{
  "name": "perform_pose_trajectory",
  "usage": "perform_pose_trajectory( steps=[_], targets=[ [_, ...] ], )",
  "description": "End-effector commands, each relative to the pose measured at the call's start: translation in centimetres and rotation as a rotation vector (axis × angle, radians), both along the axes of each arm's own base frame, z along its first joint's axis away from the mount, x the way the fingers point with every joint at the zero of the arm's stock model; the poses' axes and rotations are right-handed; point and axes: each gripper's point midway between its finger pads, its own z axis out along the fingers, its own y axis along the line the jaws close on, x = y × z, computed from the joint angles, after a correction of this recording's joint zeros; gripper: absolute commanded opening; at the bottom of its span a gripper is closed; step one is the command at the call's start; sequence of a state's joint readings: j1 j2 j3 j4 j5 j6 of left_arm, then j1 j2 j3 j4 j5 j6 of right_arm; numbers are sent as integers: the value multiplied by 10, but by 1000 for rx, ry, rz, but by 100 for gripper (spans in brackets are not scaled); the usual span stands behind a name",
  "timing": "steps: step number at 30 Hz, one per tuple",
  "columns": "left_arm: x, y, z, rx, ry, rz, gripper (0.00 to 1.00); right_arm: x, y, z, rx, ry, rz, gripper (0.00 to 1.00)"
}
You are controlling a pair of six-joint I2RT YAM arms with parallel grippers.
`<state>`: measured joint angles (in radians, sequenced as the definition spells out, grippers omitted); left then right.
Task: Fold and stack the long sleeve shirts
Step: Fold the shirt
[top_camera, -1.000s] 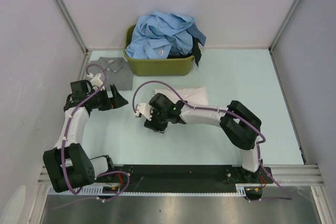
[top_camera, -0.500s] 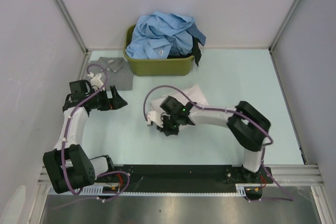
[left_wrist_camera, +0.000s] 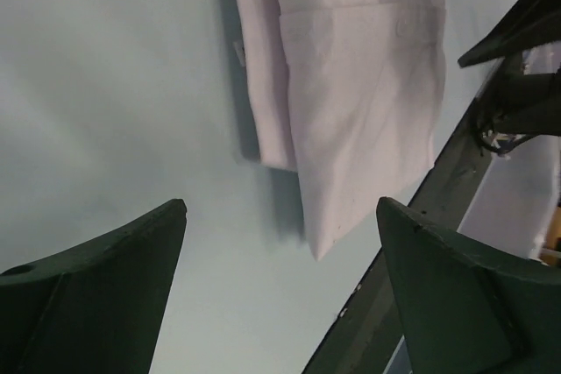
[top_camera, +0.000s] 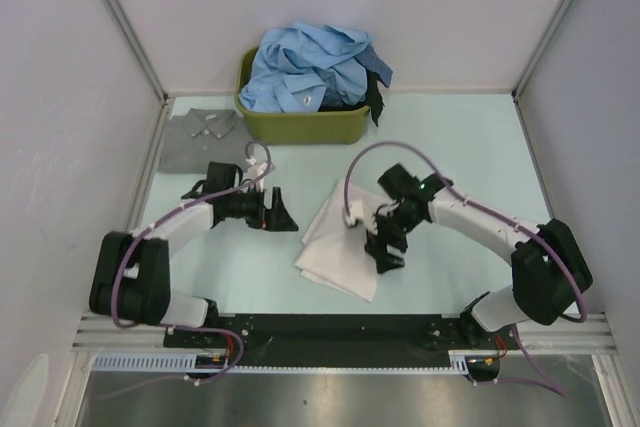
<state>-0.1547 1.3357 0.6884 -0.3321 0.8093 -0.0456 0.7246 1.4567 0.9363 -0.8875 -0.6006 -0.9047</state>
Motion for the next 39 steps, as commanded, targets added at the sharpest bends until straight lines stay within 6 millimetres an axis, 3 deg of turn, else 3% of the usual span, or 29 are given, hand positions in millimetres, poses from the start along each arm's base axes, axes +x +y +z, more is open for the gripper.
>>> perform_pose_trajectory(
  steps=[1, 3, 7, 10, 11, 14, 17, 21, 23, 24, 26, 31, 32, 34, 35, 37, 38, 39],
  targets=[
    [28, -40, 5, -155, 35, -15, 94, 61, 15, 51, 159, 144, -401, 74],
    [40, -47, -13, -151, 81, 1, 93, 80, 14, 53, 181, 217, -539, 70],
    [62, -67, -29, -150, 106, -47, 90, 120, 11, 39, 192, 336, -794, 64],
    [59, -83, -43, -173, 159, -117, 86, 138, 13, 22, 174, 330, -870, 59],
    [54, -88, -43, -198, 182, -153, 85, 139, 13, 4, 128, 375, -892, 58],
    [41, -99, -53, -212, 230, -216, 83, 148, 9, -25, 42, 417, -948, 52],
    [27, -106, -63, -214, 279, -247, 81, 150, -2, -46, -31, 436, -1000, 50],
    [26, -106, -72, -187, 300, -220, 74, 150, -11, -46, -31, 435, -1017, 50],
    [33, -105, -72, -168, 289, -196, 58, 151, -11, -42, -19, 433, -1015, 50],
    [39, -103, -68, -164, 275, -177, 44, 151, -11, -40, -16, 430, -1012, 50],
    [44, -101, -58, -176, 266, -149, 35, 152, -11, -36, -11, 426, -1010, 53],
    [56, -90, -9, -186, 183, -113, 2, 161, -14, -13, 67, 452, -1051, 60],
    [47, -83, -9, -142, 202, -129, 0, 166, -20, -7, 98, 474, -1072, 63],
    [53, -77, 14, -81, 131, -147, 0, 169, -28, 4, 129, 489, -1089, 64],
    [47, -62, 8, 20, 143, -144, 0, 176, -38, 9, 149, 484, -1117, 65],
    [62, -46, 38, 88, 46, -116, 0, 177, -48, 17, 164, 484, -1134, 65],
    [61, -29, 41, 177, 26, -106, 0, 180, -56, 19, 173, 472, -1146, 65],
    [75, -22, 65, 224, -54, -95, 0, 178, -60, 20, 173, 477, -1156, 66]
  ],
)
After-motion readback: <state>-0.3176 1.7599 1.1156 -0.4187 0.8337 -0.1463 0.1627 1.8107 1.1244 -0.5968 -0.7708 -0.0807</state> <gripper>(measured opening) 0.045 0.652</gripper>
